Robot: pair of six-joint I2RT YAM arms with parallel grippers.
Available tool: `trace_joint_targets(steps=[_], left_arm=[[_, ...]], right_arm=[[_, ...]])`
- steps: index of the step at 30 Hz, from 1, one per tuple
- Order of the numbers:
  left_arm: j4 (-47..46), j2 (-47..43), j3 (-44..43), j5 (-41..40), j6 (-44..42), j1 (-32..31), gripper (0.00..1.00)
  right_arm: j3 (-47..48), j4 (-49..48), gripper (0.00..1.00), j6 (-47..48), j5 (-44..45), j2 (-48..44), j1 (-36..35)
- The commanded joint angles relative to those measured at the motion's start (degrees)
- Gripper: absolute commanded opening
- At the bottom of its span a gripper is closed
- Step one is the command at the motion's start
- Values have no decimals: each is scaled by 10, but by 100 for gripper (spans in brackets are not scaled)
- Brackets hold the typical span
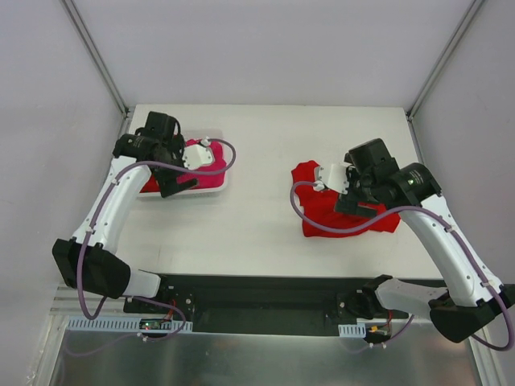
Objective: Fold and stack the t-shirts
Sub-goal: Move the tshirt to the center of the board
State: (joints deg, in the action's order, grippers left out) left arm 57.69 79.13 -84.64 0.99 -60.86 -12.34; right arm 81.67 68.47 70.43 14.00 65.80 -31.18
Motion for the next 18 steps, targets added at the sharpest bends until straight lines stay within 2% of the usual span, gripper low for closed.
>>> trace_joint_targets(steps=[1, 5, 18], left_arm=[[78, 1, 83, 71, 41, -3, 97], [28, 8, 165, 69, 33, -4, 95], [-90, 62, 201, 8, 0, -4, 92]], right_arm=[[0, 29, 96, -13, -14, -3, -8], [3, 38, 96, -17, -4, -4, -14], [2, 61, 96, -39, 9, -23, -29]])
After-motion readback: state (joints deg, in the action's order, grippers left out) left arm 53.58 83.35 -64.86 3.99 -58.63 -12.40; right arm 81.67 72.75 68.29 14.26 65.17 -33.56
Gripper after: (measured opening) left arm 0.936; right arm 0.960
